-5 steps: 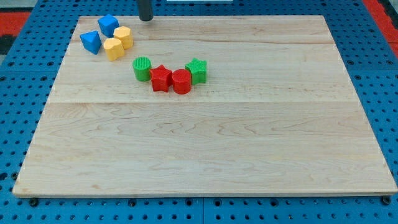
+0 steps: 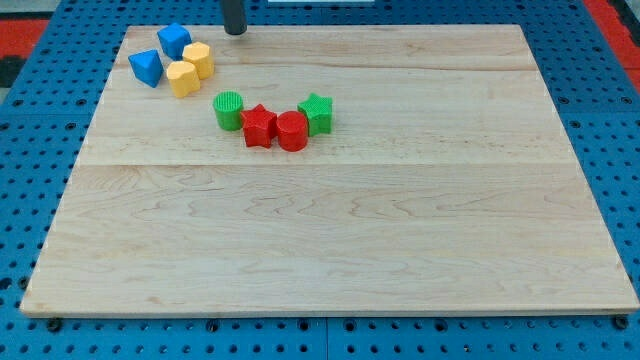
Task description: Move the blue cube into the blue triangle
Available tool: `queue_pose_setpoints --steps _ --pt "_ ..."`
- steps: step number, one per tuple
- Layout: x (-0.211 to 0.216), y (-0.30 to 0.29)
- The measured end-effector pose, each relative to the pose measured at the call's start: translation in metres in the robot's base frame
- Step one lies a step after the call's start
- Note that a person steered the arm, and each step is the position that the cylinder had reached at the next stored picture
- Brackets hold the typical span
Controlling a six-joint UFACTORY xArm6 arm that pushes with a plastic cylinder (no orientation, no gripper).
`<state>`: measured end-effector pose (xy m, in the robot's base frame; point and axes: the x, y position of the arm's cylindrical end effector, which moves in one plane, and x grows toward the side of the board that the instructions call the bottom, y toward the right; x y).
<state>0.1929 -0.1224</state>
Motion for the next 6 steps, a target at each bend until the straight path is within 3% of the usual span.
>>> queue_pose_setpoints --steps 2,4,6 --pt "-0.001 -0.005" --pt "-0.001 -0.050" --pt "0.037 -0.070"
